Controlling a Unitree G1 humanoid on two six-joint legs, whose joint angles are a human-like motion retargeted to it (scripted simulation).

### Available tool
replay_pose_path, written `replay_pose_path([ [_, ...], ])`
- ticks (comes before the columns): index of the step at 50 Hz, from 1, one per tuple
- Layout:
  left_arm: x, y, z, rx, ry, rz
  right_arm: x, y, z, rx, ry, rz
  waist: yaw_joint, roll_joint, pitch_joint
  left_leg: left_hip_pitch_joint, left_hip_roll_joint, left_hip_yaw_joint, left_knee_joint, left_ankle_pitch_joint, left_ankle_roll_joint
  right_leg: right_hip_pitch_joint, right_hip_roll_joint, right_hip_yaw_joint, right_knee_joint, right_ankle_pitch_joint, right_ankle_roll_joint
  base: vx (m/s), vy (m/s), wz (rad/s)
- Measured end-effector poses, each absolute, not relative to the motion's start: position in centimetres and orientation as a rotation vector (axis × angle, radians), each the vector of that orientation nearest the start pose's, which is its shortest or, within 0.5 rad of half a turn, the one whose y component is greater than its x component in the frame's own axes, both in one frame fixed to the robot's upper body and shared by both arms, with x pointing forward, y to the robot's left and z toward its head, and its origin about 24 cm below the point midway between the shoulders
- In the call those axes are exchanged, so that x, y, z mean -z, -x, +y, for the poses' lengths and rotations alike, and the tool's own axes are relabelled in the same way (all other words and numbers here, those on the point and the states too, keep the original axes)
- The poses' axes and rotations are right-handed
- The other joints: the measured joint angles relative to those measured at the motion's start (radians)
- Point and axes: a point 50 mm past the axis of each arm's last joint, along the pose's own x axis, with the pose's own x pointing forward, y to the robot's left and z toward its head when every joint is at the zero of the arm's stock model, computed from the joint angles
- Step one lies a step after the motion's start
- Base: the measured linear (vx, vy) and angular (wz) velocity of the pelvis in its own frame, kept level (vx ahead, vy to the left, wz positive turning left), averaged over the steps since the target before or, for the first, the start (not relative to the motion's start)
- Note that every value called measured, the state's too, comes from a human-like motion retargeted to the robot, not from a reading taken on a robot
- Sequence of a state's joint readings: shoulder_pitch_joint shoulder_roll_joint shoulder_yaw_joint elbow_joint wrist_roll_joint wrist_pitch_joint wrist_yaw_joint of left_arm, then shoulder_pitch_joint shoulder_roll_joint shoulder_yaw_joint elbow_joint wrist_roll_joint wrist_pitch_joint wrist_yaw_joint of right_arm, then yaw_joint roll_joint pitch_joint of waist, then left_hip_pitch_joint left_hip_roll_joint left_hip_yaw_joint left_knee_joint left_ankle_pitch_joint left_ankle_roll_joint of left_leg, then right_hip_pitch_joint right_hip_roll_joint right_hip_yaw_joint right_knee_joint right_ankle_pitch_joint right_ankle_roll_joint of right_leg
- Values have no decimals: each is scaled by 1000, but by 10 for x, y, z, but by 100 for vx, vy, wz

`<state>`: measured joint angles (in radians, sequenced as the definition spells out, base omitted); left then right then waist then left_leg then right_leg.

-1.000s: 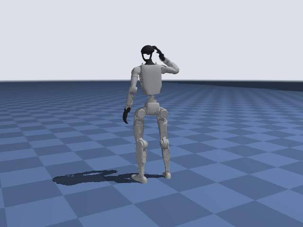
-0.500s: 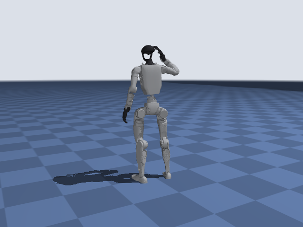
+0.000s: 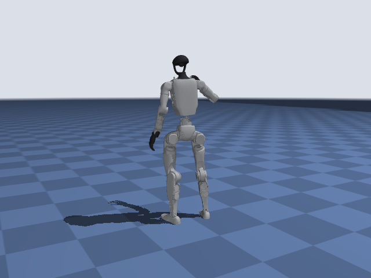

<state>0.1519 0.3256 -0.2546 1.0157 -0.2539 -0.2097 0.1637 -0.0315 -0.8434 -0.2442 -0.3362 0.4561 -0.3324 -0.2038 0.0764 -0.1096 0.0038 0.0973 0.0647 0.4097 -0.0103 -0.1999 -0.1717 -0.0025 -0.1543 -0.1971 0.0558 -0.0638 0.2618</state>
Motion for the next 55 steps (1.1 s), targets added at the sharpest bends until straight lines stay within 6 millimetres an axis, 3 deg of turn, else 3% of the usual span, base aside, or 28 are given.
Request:
replay_pose_path([
  [5,144,-93,246,-208,-319,958,-100,-236,-283,206,377,-198,15,2,4,1,-2,-8,2,0,-1,5,-3,-8,4,-4,0,0,0,0],
  [7,145,-95,244,-191,-338,966,-41,-230,-281,184,417,67,20,4,5,3,-4,-11,2,-1,0,8,-7,-10,6,-6,0,0,0,0],
  [10,146,-98,240,-159,-358,974,38,-207,-271,94,456,430,26,6,6,6,-10,-15,3,-2,1,12,-14,-14,10,-10,0,0,0,0],
  [13,147,-100,237,-137,-368,970,95,-171,-255,21,438,702,28,9,5,7,-15,-20,3,-3,2,15,-21,-17,13,-14,0,0,0,0],
  [17,147,-103,234,-142,-368,949,137,-124,-236,86,346,926,26,14,3,5,-18,-25,3,-1,3,15,-25,-20,14,-16,-4,0,0,0],
  [25,149,-101,228,-148,-335,954,163,-57,-222,443,39,1125,3,29,7,-2,-19,-31,4,2,6,13,-26,-24,10,-14,-11,0,0,0],
  [30,152,-95,224,-103,-326,977,169,-33,-220,446,-57,1202,-13,43,8,-6,-20,-30,7,2,6,10,-27,-23,10,-13,-13,0,0,0],
  [35,153,-91,222,-91,-317,983,170,-21,-221,415,-54,1244,-22,55,5,-8,-20,-28,10,1,5,8,-28,-21,12,-13,-13,0,0,0],
  [47,154,-89,223,-83,-330,990,167,-34,-235,464,11,1221,-14,66,0,-10,-21,-25,11,2,6,5,-29,-17,12,-11,-12,0,0,0],
  [51,154,-89,223,-71,-341,996,165,-51,-239,454,35,1194,-8,65,-2,-10,-21,-24,10,4,6,4,-28,-16,11,-10,-12,0,0,0],
  [55,154,-91,223,-79,-342,999,158,-83,-244,469,3,1102,-6,63,-3,-9,-20,-22,8,6,5,4,-27,-14,10,-8,-12,0,0,0],
])
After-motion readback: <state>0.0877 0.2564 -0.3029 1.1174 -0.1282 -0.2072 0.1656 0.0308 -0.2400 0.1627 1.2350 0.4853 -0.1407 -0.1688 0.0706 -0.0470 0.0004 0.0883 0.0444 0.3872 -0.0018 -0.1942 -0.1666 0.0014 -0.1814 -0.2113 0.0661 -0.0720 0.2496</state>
